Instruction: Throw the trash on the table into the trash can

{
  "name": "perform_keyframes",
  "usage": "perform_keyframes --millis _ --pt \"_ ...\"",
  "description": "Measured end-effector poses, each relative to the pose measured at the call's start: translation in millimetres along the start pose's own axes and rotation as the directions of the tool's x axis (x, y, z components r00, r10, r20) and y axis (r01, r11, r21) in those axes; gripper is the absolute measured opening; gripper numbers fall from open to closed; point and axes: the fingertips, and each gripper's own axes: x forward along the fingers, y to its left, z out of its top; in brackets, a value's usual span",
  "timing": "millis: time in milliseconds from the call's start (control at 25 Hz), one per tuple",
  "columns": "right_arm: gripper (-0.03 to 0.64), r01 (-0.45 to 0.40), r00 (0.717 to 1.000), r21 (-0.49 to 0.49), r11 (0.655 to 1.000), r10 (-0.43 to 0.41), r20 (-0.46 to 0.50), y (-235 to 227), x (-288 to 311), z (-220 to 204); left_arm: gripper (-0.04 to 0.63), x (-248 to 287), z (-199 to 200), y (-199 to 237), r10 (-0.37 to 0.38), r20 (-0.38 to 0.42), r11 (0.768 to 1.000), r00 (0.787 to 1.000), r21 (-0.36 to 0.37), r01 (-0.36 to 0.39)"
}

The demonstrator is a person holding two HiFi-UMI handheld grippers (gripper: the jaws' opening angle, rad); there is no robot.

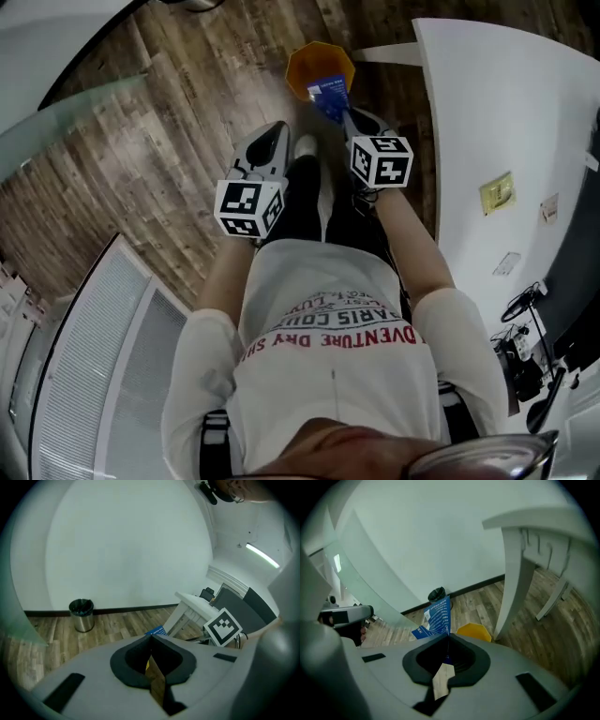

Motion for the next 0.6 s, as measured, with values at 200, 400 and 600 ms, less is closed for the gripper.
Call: perform_keyframes --millis 200,400,600 --pt "0.031 0.072 0.994 -0.043 0.996 -0.075 -0.081 -47.0 106.0 -55.3 0.023 56.8 -64.7 57.9 0.02 -0.023 0.999 1.0 -0.045 -0.022" --pt "0.031 0.143 0.977 -0.095 0.985 -0.156 -0.143 -98.7 199.2 -115.6 0.023 99.9 -139.9 89.6 0.019 -0.077 0.996 0.997 -0.081 -0.025" --pt "0.037 0.237 0.952 -0.078 0.968 -0.248 -0.18 -147.4 250.6 -153.5 0.023 121.4 -206.6 102.1 0.036 -0.122 0.986 0.992 -0.156 -0.055"
